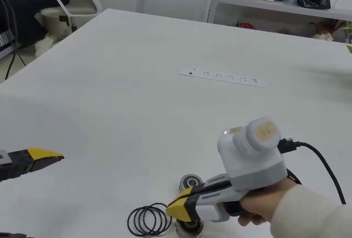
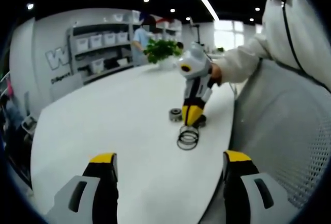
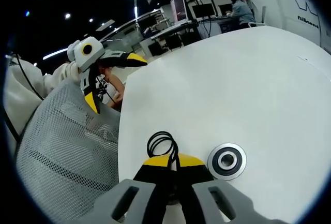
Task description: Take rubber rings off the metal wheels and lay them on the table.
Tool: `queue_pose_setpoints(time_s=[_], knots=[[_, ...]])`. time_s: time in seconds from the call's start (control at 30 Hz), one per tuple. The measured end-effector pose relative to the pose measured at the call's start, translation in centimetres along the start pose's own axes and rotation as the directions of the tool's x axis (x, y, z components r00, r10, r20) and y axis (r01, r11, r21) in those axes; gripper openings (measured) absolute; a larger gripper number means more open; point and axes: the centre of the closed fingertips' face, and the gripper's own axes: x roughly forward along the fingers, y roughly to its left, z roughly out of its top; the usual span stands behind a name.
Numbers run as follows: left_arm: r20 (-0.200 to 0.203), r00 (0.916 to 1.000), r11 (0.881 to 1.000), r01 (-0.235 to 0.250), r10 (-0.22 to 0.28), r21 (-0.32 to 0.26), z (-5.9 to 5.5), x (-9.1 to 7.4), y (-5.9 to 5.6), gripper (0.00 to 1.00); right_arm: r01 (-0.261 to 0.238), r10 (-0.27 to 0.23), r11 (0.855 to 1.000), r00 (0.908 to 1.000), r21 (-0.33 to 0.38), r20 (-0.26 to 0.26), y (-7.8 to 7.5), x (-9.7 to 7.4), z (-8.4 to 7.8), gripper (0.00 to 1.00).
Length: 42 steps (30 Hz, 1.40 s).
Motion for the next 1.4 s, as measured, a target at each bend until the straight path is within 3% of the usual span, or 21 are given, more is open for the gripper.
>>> queue_pose_setpoints(time_s=[0.67,1.4], knots=[[0.005,1.0000,1.000,-0.004,0.004,0.002,0.1,0.1,0.1,0.84,0.004,-0.005,1.000,0.9997,-0.019,-0.025,0.2,-0.3,-0.1,0.04],[0.015,0.9999,1.000,-0.003,0.003,0.004,0.5,0.2,0.0,0.85,0.030,-0.030,0.999,0.9986,-0.013,0.044,-0.2,-2.4,1.4,0.08]])
